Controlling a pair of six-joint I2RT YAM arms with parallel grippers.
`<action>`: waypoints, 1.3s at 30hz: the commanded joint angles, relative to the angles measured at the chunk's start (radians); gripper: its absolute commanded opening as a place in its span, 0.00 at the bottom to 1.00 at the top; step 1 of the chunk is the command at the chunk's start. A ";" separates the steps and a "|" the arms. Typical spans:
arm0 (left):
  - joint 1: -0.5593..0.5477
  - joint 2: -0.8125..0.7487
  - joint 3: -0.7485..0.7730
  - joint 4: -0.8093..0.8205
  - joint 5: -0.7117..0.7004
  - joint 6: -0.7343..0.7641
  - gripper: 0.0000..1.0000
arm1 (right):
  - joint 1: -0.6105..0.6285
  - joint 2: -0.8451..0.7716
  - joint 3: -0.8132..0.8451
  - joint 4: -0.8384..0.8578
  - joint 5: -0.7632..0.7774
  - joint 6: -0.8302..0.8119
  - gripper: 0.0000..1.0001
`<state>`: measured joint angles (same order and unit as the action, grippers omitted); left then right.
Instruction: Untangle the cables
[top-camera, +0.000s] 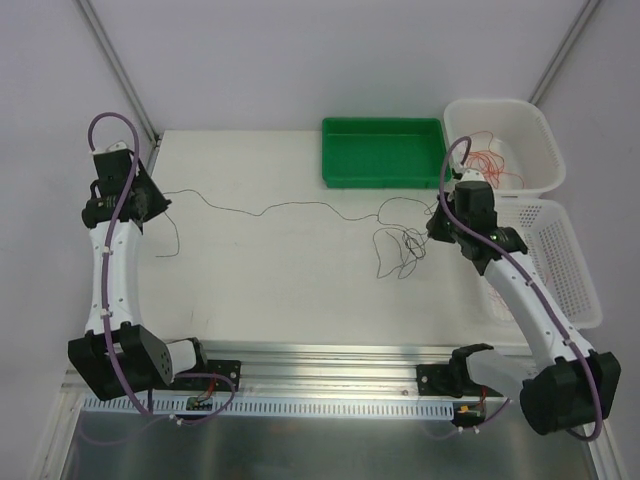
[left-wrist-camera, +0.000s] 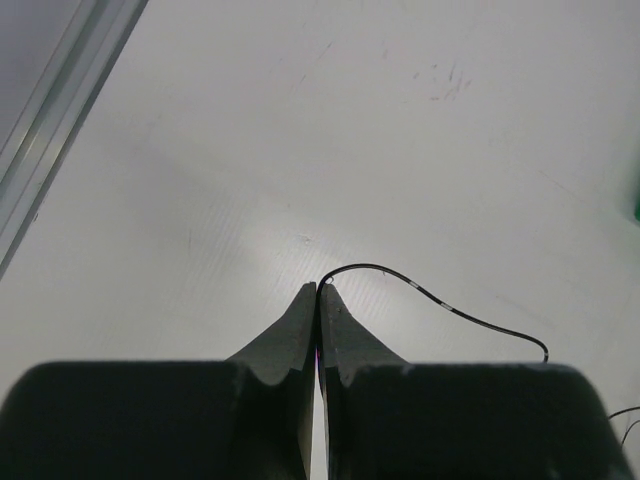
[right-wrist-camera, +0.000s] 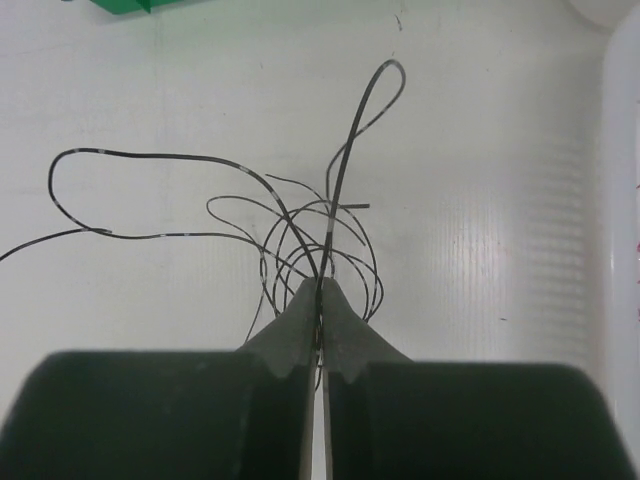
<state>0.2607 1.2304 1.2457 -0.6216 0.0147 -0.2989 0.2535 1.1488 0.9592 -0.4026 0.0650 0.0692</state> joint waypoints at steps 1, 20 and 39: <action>0.031 -0.002 -0.002 0.019 -0.032 -0.005 0.00 | -0.010 -0.138 0.064 -0.071 0.001 -0.017 0.01; 0.048 0.171 -0.003 0.017 -0.050 -0.006 0.00 | -0.020 -0.325 0.322 -0.084 -0.582 -0.039 0.01; 0.002 0.281 0.001 0.020 0.040 0.001 0.00 | -0.016 -0.215 0.213 -0.147 -0.475 -0.074 0.01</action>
<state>0.2905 1.6054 1.2438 -0.6132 -0.0196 -0.2993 0.2295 0.8642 1.2808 -0.5877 -0.3824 -0.0292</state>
